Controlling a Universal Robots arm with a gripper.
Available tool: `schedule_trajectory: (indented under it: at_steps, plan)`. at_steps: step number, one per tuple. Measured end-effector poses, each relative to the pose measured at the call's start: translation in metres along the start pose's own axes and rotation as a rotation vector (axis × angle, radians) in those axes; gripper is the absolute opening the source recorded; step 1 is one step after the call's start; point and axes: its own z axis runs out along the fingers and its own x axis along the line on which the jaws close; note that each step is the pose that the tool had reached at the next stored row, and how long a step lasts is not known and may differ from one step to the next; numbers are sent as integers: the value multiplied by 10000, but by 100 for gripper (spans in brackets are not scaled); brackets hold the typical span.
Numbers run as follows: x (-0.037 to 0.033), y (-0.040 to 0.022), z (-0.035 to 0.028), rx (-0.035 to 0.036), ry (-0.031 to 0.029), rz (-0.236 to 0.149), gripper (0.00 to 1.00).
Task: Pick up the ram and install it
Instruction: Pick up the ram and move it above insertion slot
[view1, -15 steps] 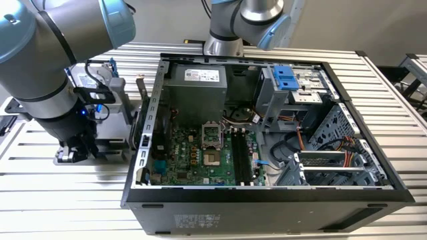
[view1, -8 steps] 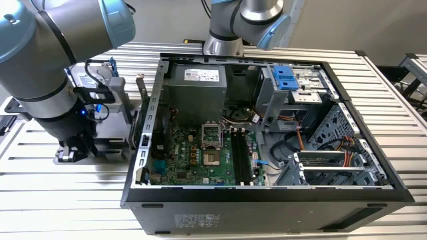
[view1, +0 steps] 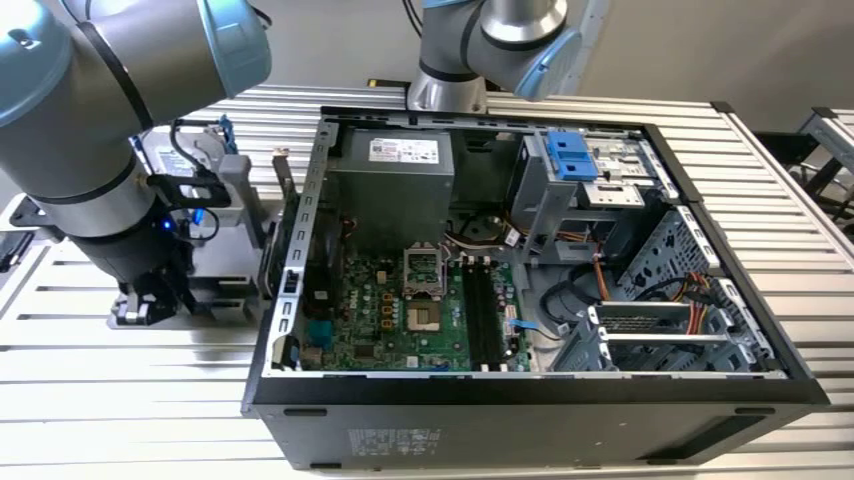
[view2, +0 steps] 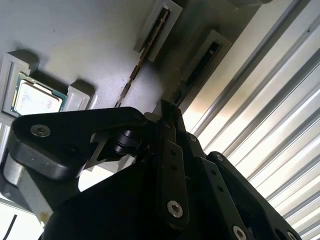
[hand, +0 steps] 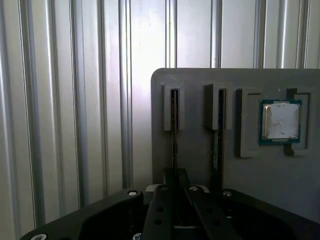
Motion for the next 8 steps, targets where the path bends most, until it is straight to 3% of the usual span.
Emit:
schedule_trajectory:
  at_steps: [2,8]
  plan:
    - [-2,0,-20,4,-6,0,0]
    - [-17,2,-252,1,-3,3,0]
